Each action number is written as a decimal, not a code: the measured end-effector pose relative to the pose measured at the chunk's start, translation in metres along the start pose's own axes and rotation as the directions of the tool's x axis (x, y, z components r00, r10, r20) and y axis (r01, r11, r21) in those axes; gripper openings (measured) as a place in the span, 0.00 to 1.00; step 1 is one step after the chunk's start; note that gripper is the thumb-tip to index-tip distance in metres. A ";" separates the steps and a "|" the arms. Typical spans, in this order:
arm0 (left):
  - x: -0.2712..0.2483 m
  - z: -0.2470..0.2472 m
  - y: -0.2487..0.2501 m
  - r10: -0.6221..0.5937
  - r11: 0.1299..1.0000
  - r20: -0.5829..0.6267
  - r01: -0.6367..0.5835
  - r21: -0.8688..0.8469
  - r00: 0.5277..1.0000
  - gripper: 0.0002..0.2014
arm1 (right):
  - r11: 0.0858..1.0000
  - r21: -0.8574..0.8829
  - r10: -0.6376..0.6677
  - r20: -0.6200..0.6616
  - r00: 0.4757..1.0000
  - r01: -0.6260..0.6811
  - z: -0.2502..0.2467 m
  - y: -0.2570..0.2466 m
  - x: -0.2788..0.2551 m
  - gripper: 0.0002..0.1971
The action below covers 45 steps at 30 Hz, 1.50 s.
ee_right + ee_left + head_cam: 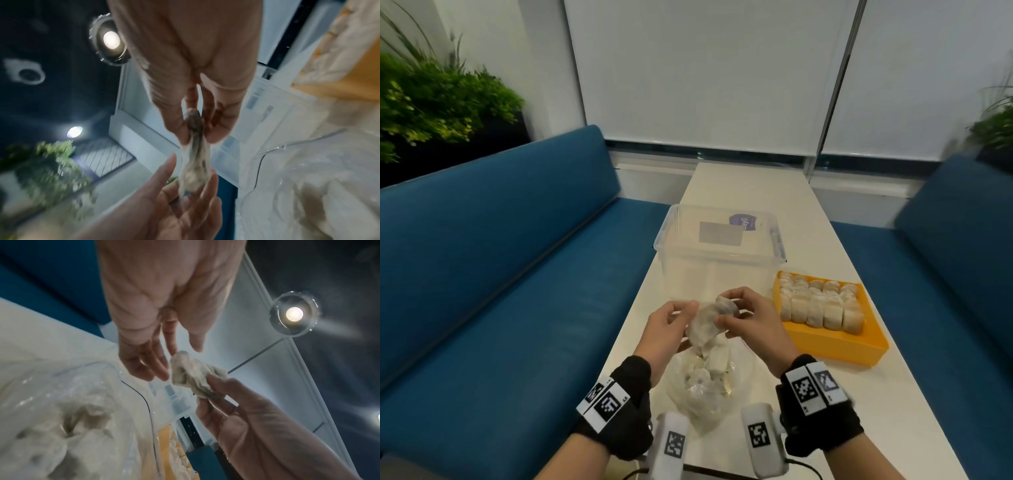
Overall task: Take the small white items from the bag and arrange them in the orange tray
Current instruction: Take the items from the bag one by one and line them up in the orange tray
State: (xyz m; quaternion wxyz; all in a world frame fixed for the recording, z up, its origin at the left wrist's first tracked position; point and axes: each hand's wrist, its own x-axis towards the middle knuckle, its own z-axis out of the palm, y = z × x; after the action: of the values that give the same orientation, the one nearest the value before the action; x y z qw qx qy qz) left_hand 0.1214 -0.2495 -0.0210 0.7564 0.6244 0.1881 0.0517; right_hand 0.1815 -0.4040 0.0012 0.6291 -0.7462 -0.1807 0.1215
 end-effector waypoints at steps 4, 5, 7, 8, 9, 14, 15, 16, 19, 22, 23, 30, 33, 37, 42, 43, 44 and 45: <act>-0.005 0.001 -0.001 -0.286 0.941 0.037 0.288 -0.177 0.958 0.27 | 0.931 -0.272 -0.293 -0.150 0.944 0.245 0.012 0.003 -0.004 0.16; -0.007 0.003 -0.001 -0.332 0.916 0.097 0.345 -0.204 0.938 0.31 | 0.895 -0.324 -0.361 -0.124 0.924 0.306 0.015 0.005 -0.007 0.17; -0.011 0.008 0.002 -0.359 0.879 0.208 0.405 -0.252 0.910 0.34 | 0.837 -0.382 -0.440 -0.042 0.897 0.393 0.022 0.013 -0.012 0.20; -0.012 0.010 0.004 -0.352 0.869 0.238 0.411 -0.276 0.905 0.32 | 0.826 -0.389 -0.443 0.001 0.897 0.408 0.025 0.018 -0.015 0.21; -0.011 0.011 0.005 -0.344 0.861 0.249 0.410 -0.302 0.905 0.30 | 0.823 -0.391 -0.431 0.043 0.901 0.412 0.027 0.022 -0.018 0.23; -0.006 0.012 0.007 -0.317 0.796 0.266 0.408 -0.448 0.910 0.17 | 0.719 -0.507 -0.464 0.159 0.871 0.476 0.033 0.035 -0.027 0.18; -0.005 0.009 0.006 -0.310 0.797 0.275 0.406 -0.447 0.910 0.16 | 0.678 -0.546 -0.483 0.172 0.858 0.491 0.032 0.034 -0.029 0.17; -0.006 0.009 0.007 -0.302 0.799 0.288 0.406 -0.443 0.909 0.14 | 0.656 -0.571 -0.483 0.186 0.856 0.494 0.031 0.034 -0.031 0.18; -0.005 0.004 0.004 -0.304 0.821 0.285 0.402 -0.406 0.909 0.11 | 0.752 -0.514 -0.394 0.151 0.906 0.413 0.024 0.030 -0.037 0.22; -0.007 0.001 0.003 -0.256 0.835 0.316 0.373 -0.404 0.914 0.16 | 0.866 -0.386 -0.355 -0.024 0.935 0.318 0.014 0.022 -0.033 0.14; -0.009 0.000 0.003 -0.232 0.853 0.337 0.357 -0.380 0.913 0.16 | 0.889 -0.367 -0.321 -0.073 0.944 0.274 0.011 0.019 -0.028 0.10; -0.016 0.005 0.009 -0.144 0.973 0.431 0.206 -0.100 0.891 0.20 | 0.923 -0.371 -0.057 0.131 0.990 0.102 -0.009 0.000 0.002 0.05; -0.015 0.009 0.011 -0.136 0.972 0.394 0.200 -0.125 0.909 0.19 | 0.921 -0.366 -0.081 0.166 0.983 0.137 -0.018 -0.007 0.006 0.06; -0.014 0.017 0.012 -0.168 0.927 0.348 0.268 -0.264 0.922 0.19 | 0.899 -0.401 -0.128 0.144 0.981 0.176 -0.033 -0.018 0.015 0.04; -0.011 0.024 0.012 -0.114 0.967 0.312 0.178 -0.185 0.943 0.23 | 0.816 -0.511 -0.208 0.173 0.963 0.269 -0.050 -0.047 0.022 0.04; -0.011 0.026 0.013 -0.092 0.979 0.300 0.141 -0.147 0.949 0.23 | 0.787 -0.545 -0.221 0.187 0.957 0.288 -0.053 -0.054 0.023 0.04; -0.010 0.029 0.014 -0.071 0.987 0.288 0.109 -0.120 0.955 0.22 | 0.757 -0.575 -0.233 0.204 0.951 0.309 -0.055 -0.060 0.024 0.04; -0.009 0.032 0.014 -0.053 0.991 0.279 0.084 -0.101 0.959 0.19 | 0.729 -0.600 -0.245 0.224 0.943 0.331 -0.057 -0.065 0.024 0.04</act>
State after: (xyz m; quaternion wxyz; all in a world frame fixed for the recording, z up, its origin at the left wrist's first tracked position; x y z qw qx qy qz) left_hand 0.1269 -0.2785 -0.0008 0.8103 0.5752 0.0995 -0.0514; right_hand 0.2188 -0.4361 0.0763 0.3413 -0.8663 -0.3646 0.0029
